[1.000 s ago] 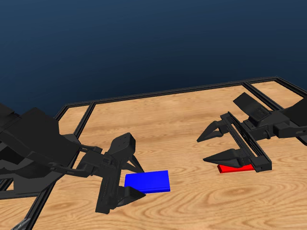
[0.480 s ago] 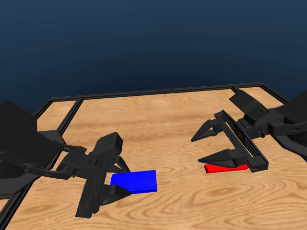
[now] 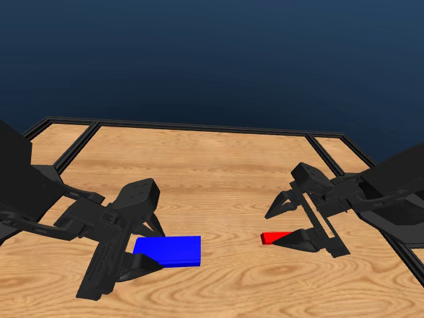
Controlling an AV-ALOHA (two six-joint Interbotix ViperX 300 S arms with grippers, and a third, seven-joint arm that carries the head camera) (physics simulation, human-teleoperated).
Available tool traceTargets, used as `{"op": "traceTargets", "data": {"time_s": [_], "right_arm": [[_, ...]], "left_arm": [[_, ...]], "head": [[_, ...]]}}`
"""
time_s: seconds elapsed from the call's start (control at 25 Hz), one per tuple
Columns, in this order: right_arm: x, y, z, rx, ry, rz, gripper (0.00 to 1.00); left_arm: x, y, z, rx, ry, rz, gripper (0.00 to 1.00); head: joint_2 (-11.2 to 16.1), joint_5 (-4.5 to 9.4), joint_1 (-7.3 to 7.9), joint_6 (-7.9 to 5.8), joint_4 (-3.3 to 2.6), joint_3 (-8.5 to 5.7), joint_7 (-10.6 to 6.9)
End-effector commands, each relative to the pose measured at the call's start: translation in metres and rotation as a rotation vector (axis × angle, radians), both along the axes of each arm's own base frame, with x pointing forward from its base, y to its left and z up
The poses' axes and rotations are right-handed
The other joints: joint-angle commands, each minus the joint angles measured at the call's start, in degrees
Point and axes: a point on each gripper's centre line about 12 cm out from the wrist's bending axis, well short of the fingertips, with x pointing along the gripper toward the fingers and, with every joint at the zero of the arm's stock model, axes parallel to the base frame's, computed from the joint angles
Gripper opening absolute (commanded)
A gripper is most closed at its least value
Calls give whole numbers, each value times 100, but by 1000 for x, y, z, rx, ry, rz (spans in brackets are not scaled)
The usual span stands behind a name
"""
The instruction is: Insert peg into socket
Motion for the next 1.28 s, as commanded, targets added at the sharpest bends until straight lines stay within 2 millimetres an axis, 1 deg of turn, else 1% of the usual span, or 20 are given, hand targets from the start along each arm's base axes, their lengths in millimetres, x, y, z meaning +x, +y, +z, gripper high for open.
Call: {"op": "traceTargets", "data": {"time_s": [0.04,0.08,0.12,0.24,0.28,0.32,0.52,0.68,0.72,0.76,0.84,0.88,0.92,0.96,1.0,1.08,1.16,1.2,1.24,1.28], "right_arm": [[-12,8,0,26,47,22,100],[-4,7,6,44,20,-6,100],[-5,9,7,52,35,0,100],[-20,9,-5,60,95,-19,100],[-16,12,3,75,79,-11,100],[-20,9,-3,92,123,-45,100],[-49,19,-13,110,192,-28,100],[-50,35,-11,152,278,-44,98],[-60,26,-24,114,279,-31,95],[-73,37,-30,127,398,-56,76],[-74,40,-32,117,463,-71,0],[-79,45,-31,91,541,-85,0],[-76,49,-27,71,527,-55,0],[-85,43,-33,21,622,-113,0],[-80,47,-28,-2,634,-127,0],[-82,48,-24,-56,658,-172,0],[-92,47,-26,-117,683,-223,0],[-84,51,-19,-117,659,-249,0],[-89,52,-18,-194,678,-280,0],[-81,60,-9,-175,629,-257,0]], "left_arm": [[17,1,12,-9,-89,18,0],[13,1,8,-9,-72,12,0],[14,2,8,-10,-79,23,0],[12,3,4,-4,-65,24,0],[16,2,9,-11,-88,25,0],[15,2,6,-4,-77,21,0],[13,2,3,-7,-69,27,0],[16,3,8,-8,-92,28,0],[14,4,7,-5,-87,29,0],[13,4,5,-3,-81,27,0],[16,3,9,-1,-91,20,0],[15,5,8,-7,-93,35,0],[17,2,13,-10,-110,27,0],[15,3,9,-5,-94,23,0],[14,4,10,-4,-98,25,0],[12,5,9,1,-94,25,0],[13,5,12,0,-104,25,0],[15,6,11,2,-100,27,0],[15,5,14,-2,-112,28,0],[15,5,12,1,-103,27,0]], "head": [[-70,-21,-21,-122,-24,-87,-65],[-65,-8,-34,-150,-33,-90,-90],[-60,6,-45,-165,-40,-93,-116],[-49,44,-83,-210,-60,-100,-195],[-44,58,-98,-230,-68,-106,-221],[-39,69,-112,-248,-76,-109,-248],[-28,165,-189,-319,-113,-121,-347],[-27,207,-219,-339,-125,-129,-375],[-27,216,-224,-346,-127,-129,-375],[-28,228,-228,-347,-128,-130,-374],[-32,243,-243,-344,-131,-126,-364],[-37,255,-250,-338,-131,-124,-358],[-42,259,-257,-332,-131,-124,-353],[-46,256,-263,-331,-131,-122,-342],[-54,261,-264,-323,-129,-117,-330],[-64,261,-268,-314,-126,-110,-303],[-80,249,-271,-289,-120,-101,-271],[-89,240,-272,-272,-116,-94,-259],[-97,232,-275,-259,-113,-90,-247],[-114,231,-278,-246,-110,-80,-239]]}}
